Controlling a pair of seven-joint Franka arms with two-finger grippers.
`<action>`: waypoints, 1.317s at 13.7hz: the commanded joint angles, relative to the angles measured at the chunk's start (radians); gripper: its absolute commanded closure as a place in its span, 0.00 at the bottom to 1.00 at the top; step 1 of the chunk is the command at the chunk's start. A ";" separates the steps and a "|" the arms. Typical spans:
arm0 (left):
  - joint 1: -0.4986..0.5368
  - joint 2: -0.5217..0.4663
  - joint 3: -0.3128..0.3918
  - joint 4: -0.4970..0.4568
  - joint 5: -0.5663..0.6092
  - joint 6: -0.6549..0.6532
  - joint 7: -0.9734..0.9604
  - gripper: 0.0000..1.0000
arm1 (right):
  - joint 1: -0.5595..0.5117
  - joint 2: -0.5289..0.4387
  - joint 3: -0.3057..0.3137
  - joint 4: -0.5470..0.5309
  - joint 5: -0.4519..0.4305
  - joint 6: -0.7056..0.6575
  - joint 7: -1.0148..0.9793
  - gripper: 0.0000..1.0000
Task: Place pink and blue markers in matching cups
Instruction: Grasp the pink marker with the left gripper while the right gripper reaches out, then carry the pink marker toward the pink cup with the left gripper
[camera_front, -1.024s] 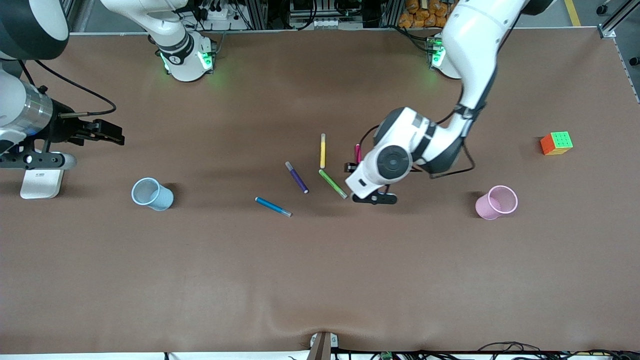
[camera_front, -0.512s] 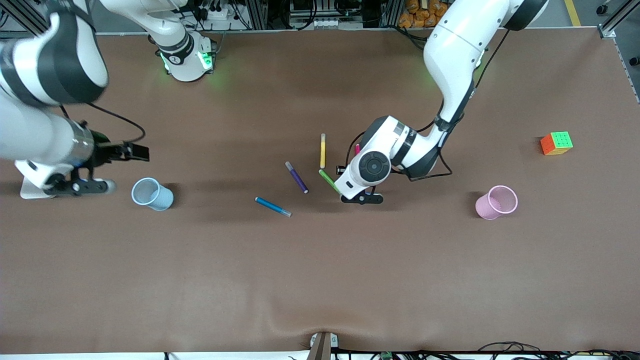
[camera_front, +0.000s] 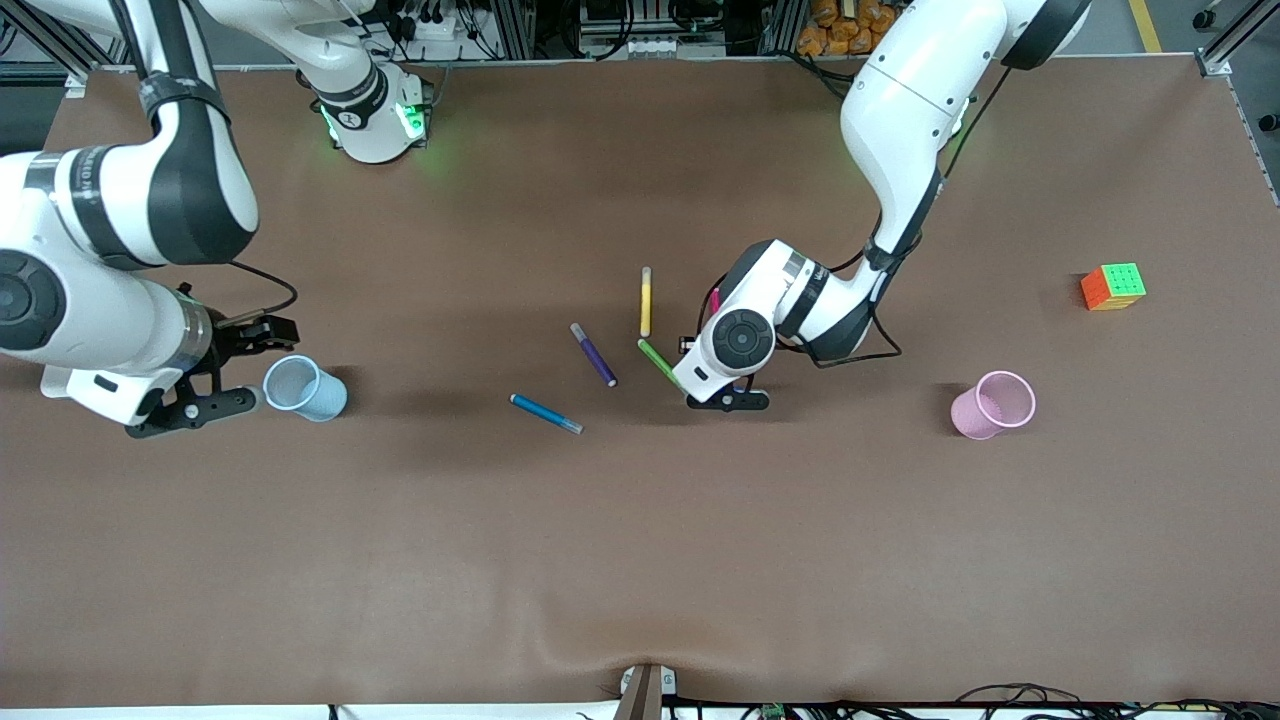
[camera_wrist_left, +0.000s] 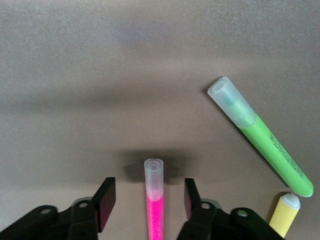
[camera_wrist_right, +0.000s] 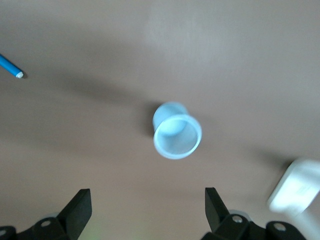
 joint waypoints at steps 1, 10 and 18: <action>-0.002 0.003 -0.002 0.005 0.020 0.004 -0.019 0.42 | 0.008 0.000 0.000 0.018 -0.031 0.074 -0.216 0.00; -0.004 0.026 0.000 0.016 0.020 0.006 -0.019 0.95 | -0.002 0.026 0.000 0.018 0.091 0.159 -0.556 0.00; 0.054 -0.077 0.036 0.016 0.031 -0.086 0.004 1.00 | 0.081 0.181 0.003 0.020 0.255 0.324 -0.748 0.00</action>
